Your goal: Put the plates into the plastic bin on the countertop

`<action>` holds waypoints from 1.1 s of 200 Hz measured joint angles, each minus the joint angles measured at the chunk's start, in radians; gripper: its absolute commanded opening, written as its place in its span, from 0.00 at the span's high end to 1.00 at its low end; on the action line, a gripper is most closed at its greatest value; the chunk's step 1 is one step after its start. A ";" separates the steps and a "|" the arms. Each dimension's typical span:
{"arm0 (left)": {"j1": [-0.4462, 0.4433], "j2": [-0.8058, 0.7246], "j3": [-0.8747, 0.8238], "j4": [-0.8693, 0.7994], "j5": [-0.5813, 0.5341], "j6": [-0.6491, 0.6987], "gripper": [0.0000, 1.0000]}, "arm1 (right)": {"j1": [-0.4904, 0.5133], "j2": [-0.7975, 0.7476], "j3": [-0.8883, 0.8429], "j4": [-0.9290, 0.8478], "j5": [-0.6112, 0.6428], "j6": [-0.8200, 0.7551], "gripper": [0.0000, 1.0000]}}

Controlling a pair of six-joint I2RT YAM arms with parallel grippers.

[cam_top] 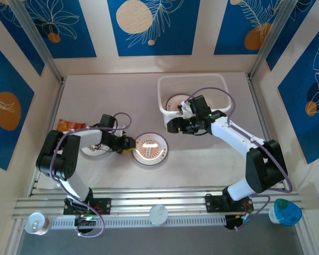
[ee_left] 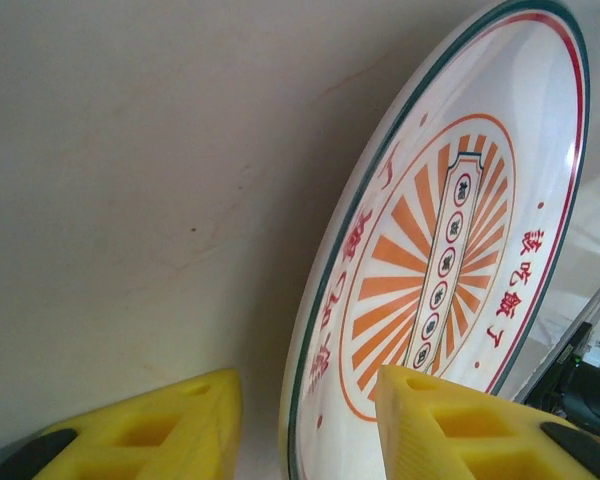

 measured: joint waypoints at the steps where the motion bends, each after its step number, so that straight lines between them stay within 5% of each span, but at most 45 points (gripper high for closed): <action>1: 0.000 0.000 0.001 0.000 0.001 0.000 0.62 | 0.000 0.000 0.000 0.001 0.000 0.000 0.33; 42: -0.021 0.043 0.044 -0.012 0.015 0.000 0.66 | -0.023 0.016 0.000 0.036 -0.012 -0.013 0.33; 89: -0.033 0.073 0.063 -0.017 0.007 -0.002 0.88 | -0.035 0.027 0.000 0.057 -0.031 -0.026 0.34; 149: -0.060 -0.005 0.063 -0.031 0.038 -0.001 1.00 | -0.043 0.028 0.000 0.056 -0.056 -0.034 0.33; 220: -0.060 -0.195 0.043 -0.047 0.048 -0.050 1.00 | -0.069 -0.059 -0.079 0.048 -0.057 -0.029 0.30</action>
